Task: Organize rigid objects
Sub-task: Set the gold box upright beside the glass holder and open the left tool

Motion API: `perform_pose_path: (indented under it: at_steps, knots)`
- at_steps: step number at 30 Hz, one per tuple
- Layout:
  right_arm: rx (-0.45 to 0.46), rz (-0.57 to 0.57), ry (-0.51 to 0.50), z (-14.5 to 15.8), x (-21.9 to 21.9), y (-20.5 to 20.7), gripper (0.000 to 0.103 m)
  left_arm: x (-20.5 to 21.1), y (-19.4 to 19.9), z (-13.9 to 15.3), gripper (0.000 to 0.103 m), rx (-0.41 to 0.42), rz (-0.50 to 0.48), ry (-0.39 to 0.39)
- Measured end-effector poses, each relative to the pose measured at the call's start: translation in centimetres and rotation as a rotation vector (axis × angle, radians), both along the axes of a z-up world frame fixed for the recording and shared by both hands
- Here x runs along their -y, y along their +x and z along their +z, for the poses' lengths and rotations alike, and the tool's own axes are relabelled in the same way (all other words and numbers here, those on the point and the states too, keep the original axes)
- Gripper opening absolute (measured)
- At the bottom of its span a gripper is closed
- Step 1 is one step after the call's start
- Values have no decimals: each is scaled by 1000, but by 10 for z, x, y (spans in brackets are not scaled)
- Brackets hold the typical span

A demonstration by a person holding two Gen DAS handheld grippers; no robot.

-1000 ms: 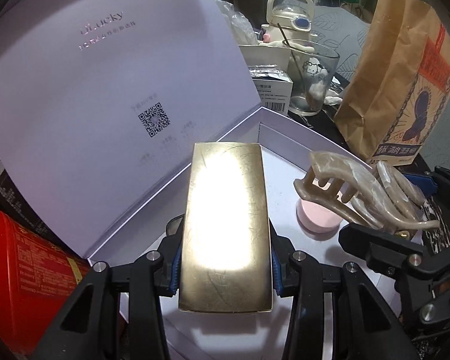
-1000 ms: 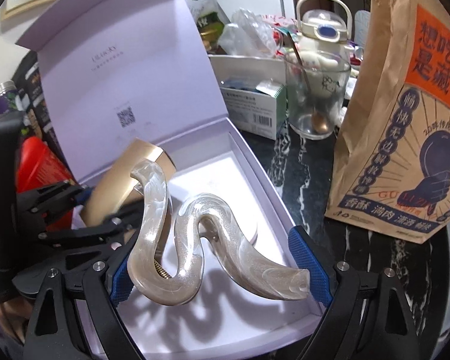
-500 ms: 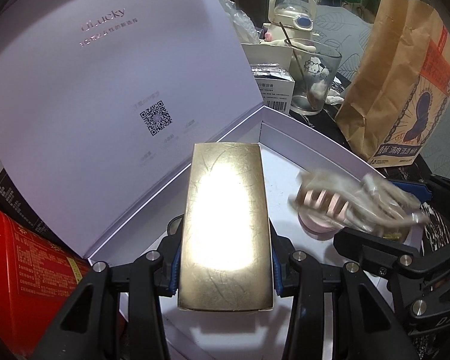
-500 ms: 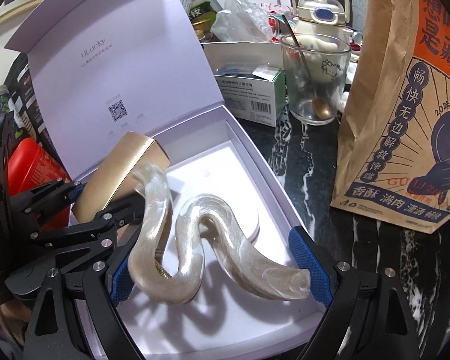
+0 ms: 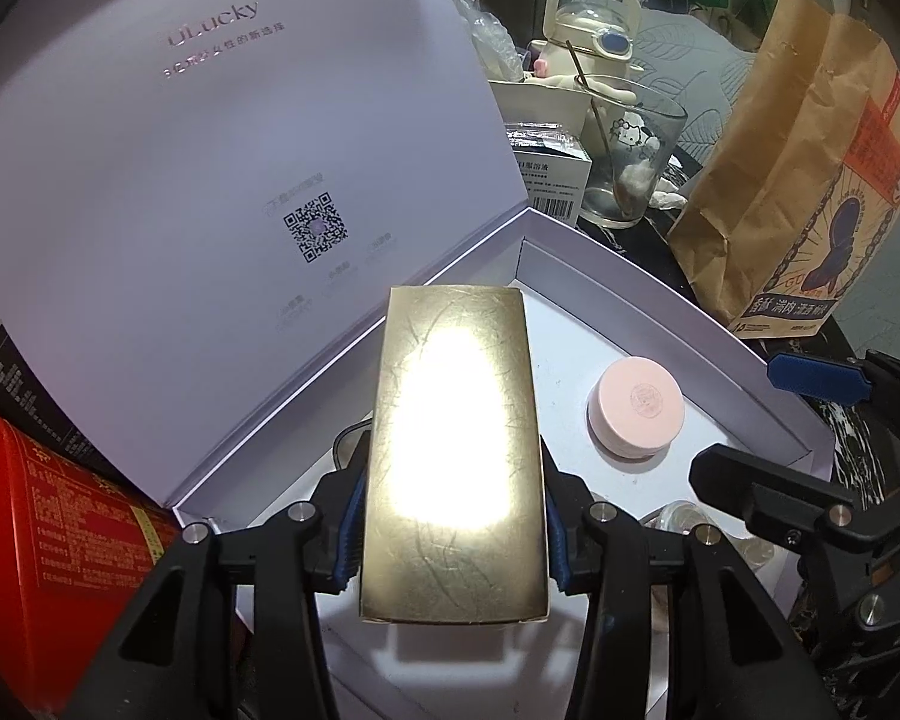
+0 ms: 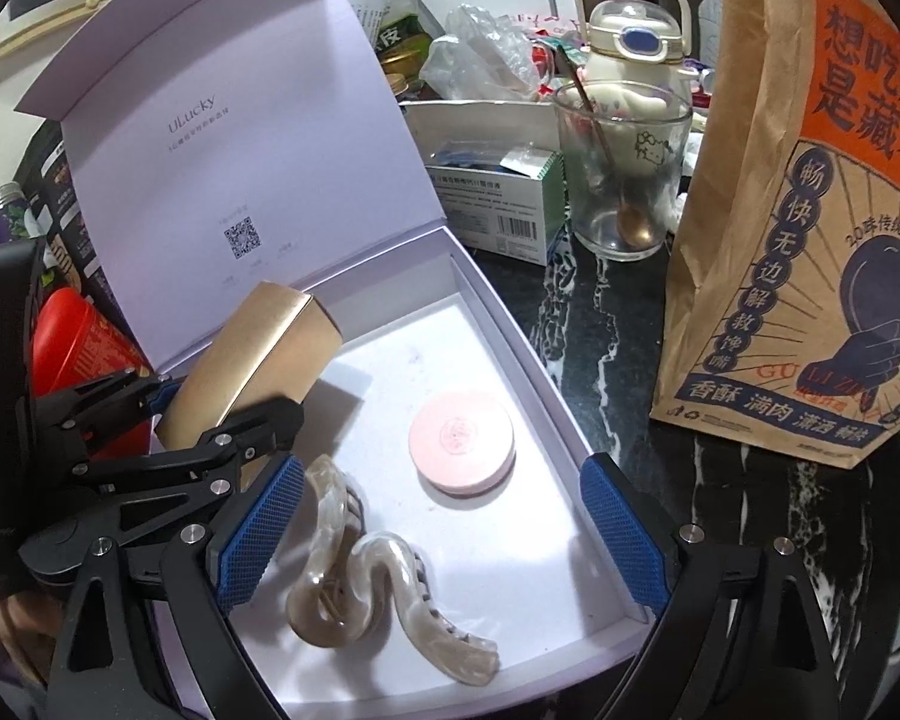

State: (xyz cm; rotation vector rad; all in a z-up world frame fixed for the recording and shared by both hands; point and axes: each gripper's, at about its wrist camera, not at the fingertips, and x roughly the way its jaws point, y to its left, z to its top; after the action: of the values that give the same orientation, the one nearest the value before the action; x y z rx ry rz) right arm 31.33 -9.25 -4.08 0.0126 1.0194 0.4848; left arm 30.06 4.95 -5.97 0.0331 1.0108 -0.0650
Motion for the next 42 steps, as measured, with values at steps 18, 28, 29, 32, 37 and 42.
perform_pose_path:
  at_steps: [18, 28, 29, 32, 37, 42]
  knots:
    - [125, -80, -28, 39, 21, -18, 98, -6, -18, 37, 46, 92, 45, 12]
    - [136, -88, -74, 46, 26, -30, 98, -14, -28, 56, 46, 132, 86, 26]
    - [141, -90, -79, 47, 26, -32, 98, -14, -29, 57, 46, 133, 84, 25]
    - [156, -95, -86, 53, 31, -38, 98, -12, -34, 62, 46, 142, 74, 33]
    - [185, -100, -104, 63, 39, -52, 98, -6, -46, 76, 46, 173, 59, 45]
    - [215, -97, -107, 74, 47, -71, 98, -2, -63, 88, 46, 197, 58, 54]
